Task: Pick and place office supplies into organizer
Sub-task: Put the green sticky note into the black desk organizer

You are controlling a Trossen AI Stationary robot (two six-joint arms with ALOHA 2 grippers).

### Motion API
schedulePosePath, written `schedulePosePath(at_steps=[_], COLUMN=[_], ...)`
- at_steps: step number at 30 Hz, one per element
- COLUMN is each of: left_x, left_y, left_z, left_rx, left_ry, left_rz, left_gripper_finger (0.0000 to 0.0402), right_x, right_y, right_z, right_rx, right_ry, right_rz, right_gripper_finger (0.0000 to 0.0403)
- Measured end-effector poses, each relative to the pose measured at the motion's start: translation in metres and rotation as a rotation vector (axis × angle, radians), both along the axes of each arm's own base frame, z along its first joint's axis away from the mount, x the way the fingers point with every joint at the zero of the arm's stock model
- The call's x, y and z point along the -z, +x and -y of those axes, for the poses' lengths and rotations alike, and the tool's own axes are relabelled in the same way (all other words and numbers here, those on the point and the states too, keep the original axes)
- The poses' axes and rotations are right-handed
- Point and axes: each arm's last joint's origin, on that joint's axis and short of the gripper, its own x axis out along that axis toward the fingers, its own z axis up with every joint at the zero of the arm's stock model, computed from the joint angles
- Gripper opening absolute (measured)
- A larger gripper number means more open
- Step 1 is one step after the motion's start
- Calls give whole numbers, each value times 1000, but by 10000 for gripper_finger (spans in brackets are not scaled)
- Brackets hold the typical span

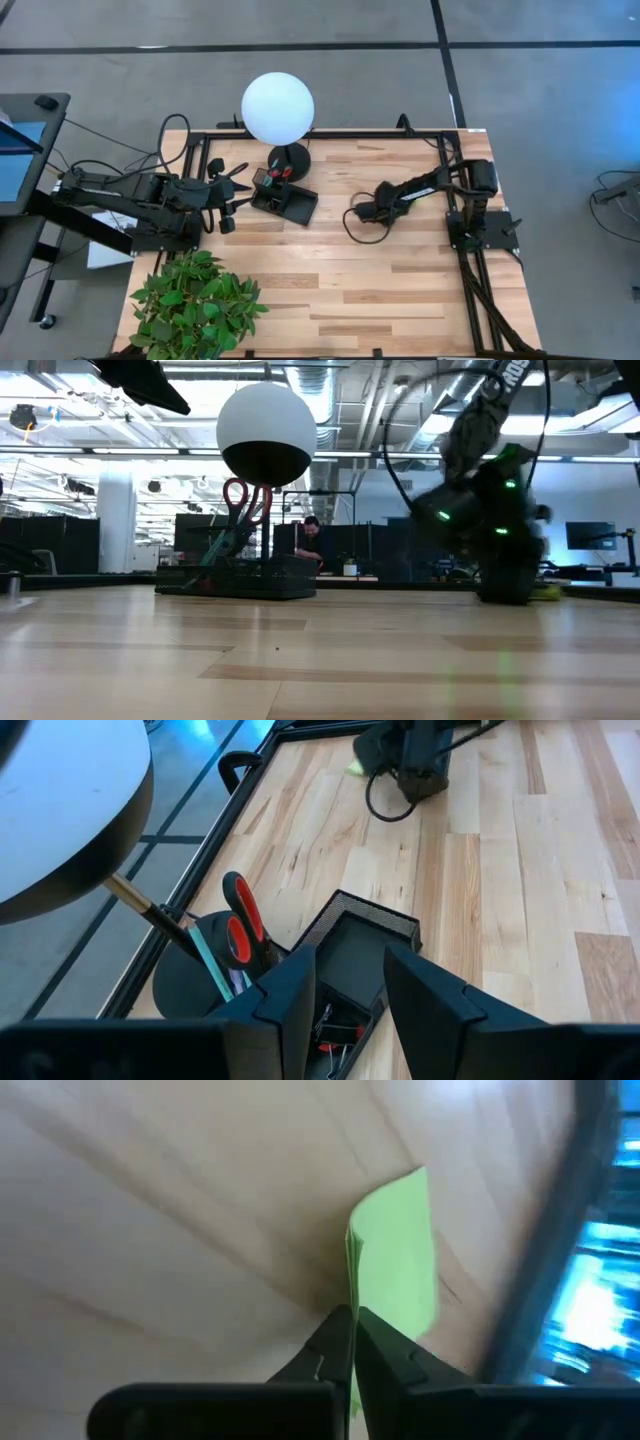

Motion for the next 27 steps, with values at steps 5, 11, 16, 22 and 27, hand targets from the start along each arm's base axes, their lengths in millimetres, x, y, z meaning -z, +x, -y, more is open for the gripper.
schedulePosePath(at_steps=[5,11,16,22,27], left_x=[0,0,0,0,0], left_y=[0,0,0,0,0], left_z=[0,0,0,0,0], left_rx=[0,0,0,0,0], left_ry=[0,0,0,0,0], left_rz=[0,0,0,0,-1], left_gripper_finger=[118,118,118,118,118], right_x=[-18,-62,-96,-118,-123], right_y=[33,73,114,158,167], right_z=[-18,-49,-81,-94,-84], right_rx=[-52,-120,-284,-525,-539], right_ry=[-35,-206,-212,-214,-196], right_rz=[155,384,663,982,1054], right_gripper_finger=[2,2,1,1,1])
